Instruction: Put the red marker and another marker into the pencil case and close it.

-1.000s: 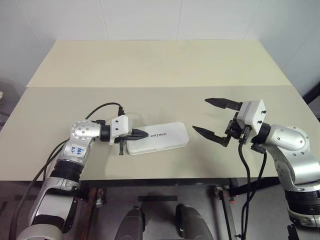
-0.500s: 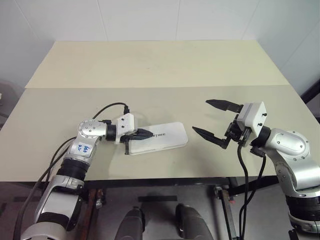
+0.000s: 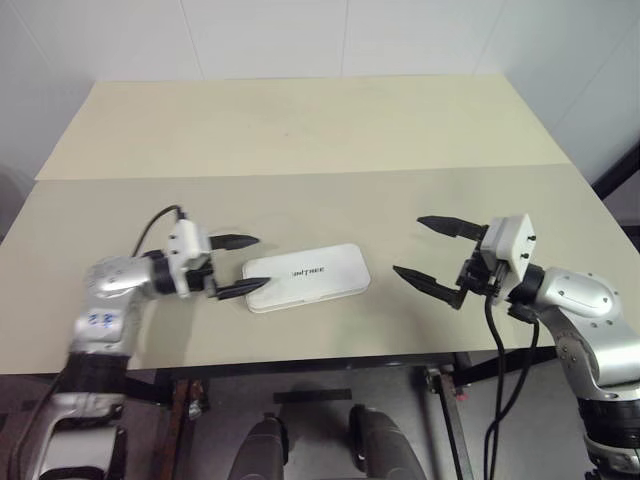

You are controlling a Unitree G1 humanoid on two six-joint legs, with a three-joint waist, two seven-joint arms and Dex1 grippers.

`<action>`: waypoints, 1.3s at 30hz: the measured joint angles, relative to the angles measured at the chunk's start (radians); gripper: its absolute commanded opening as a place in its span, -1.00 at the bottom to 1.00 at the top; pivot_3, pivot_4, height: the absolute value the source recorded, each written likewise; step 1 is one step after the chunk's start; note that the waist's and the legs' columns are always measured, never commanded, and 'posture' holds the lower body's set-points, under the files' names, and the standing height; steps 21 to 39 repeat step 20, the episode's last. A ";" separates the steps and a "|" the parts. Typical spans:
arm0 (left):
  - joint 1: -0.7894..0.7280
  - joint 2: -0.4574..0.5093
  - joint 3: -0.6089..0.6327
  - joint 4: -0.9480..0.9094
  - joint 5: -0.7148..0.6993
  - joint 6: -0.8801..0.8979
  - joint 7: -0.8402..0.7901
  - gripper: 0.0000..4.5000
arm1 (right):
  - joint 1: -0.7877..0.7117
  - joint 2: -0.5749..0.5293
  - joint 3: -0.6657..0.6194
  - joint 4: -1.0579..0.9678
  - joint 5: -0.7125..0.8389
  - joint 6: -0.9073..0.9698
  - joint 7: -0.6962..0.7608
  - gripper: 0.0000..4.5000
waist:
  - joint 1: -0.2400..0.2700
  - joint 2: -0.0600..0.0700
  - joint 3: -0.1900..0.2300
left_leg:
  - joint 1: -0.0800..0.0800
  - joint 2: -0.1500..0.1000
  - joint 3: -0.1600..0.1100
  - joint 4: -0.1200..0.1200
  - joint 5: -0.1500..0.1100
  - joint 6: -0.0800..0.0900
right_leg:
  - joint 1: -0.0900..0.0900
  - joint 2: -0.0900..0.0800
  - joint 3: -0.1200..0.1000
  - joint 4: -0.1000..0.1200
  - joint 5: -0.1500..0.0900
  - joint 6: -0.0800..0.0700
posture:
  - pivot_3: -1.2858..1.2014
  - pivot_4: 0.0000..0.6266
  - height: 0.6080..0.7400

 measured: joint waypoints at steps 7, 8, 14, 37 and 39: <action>0.070 0.008 0.069 -0.086 -0.042 0.076 0.073 0.98 | 0.029 -0.015 -0.023 0.057 -0.011 -0.038 0.032 1.00 | 0.000 0.000 0.000 | 0.001 -0.001 0.000 0.001 0.000 0.000 | 0.001 -0.001 0.000 -0.001 0.000 0.000 | 0.03 -0.52 1.00; 0.071 0.010 0.074 -0.089 -0.047 0.083 0.078 0.98 | 0.030 -0.015 -0.031 0.067 -0.013 -0.048 0.034 1.00 | 0.000 0.000 0.000 | 0.001 -0.001 0.000 0.001 0.000 0.000 | 0.001 -0.001 0.000 -0.001 0.000 0.000 | 0.03 -0.52 1.00; 0.071 0.012 0.071 -0.121 -0.052 0.106 0.079 0.98 | 0.020 -0.049 -0.045 0.146 -0.034 -0.097 0.061 1.00 | -0.001 0.000 0.000 | 0.001 -0.001 0.001 0.000 0.000 0.000 | 0.001 -0.001 0.000 -0.001 0.000 0.000 | 0.03 -0.52 1.00; 0.098 0.012 0.047 -0.146 -0.052 0.130 0.072 0.98 | 0.018 -0.057 -0.066 0.202 -0.044 -0.138 0.085 1.00 | -0.004 0.000 0.000 | 0.001 -0.001 0.002 0.000 0.000 0.000 | 0.001 0.000 0.001 -0.001 0.000 0.000 | 0.03 -0.52 1.00; 0.098 0.012 0.047 -0.146 -0.052 0.130 0.072 0.98 | 0.018 -0.057 -0.066 0.202 -0.044 -0.138 0.085 1.00 | -0.004 0.000 0.000 | 0.001 -0.001 0.002 0.000 0.000 0.000 | 0.001 0.000 0.001 -0.001 0.000 0.000 | 0.03 -0.52 1.00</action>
